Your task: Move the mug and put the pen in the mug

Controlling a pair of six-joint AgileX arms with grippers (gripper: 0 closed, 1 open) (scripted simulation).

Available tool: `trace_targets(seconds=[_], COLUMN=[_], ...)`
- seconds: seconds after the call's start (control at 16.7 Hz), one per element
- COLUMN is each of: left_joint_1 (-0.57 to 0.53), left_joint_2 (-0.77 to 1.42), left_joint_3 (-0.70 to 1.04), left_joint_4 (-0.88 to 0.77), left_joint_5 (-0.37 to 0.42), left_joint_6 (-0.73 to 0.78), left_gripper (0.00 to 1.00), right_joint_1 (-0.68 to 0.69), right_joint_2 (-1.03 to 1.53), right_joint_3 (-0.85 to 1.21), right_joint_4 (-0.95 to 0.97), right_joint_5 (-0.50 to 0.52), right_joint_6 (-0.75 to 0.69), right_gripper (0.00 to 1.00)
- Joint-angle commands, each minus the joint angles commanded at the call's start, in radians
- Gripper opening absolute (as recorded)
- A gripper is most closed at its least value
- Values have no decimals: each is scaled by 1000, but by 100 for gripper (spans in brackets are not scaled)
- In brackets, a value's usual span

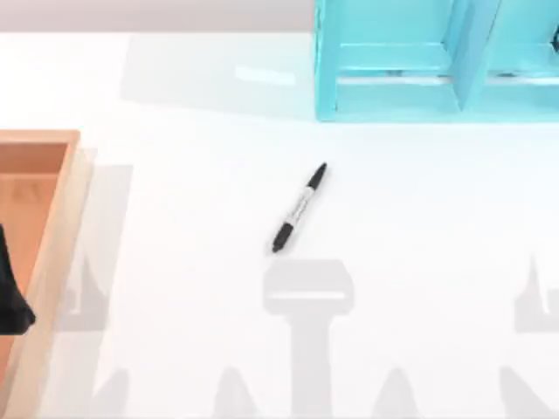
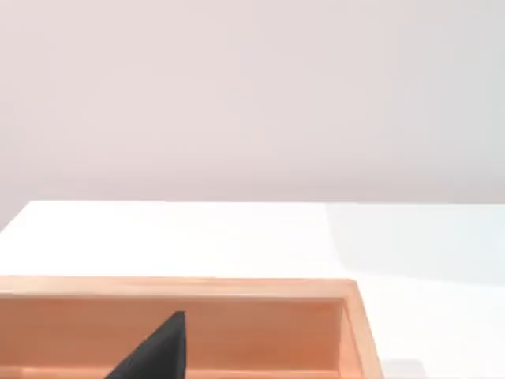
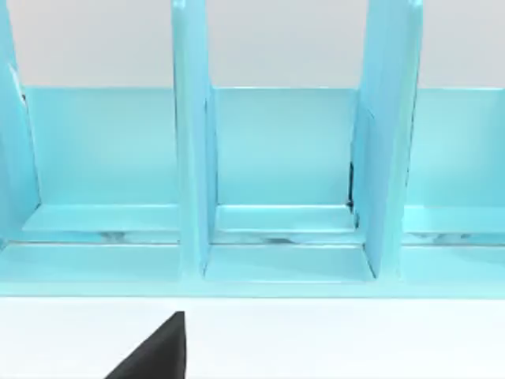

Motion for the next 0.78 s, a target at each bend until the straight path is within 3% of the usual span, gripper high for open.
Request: trace_targets(seconds=[0.36, 0.78], left_joint_1=[18, 89], left_joint_2=[107, 696], left_joint_3=[102, 632], left_joint_4=[-95, -562], left_joint_5=[-1, 0], left_joint_6=[20, 101], left_gripper=[100, 100], right_joint_1=[0, 0], right_joint_2=[0, 0], right_joint_3=[0, 0], right_joint_4=[0, 0], right_joint_5=[0, 0], right_joint_6=[0, 0], right_gripper=[100, 100])
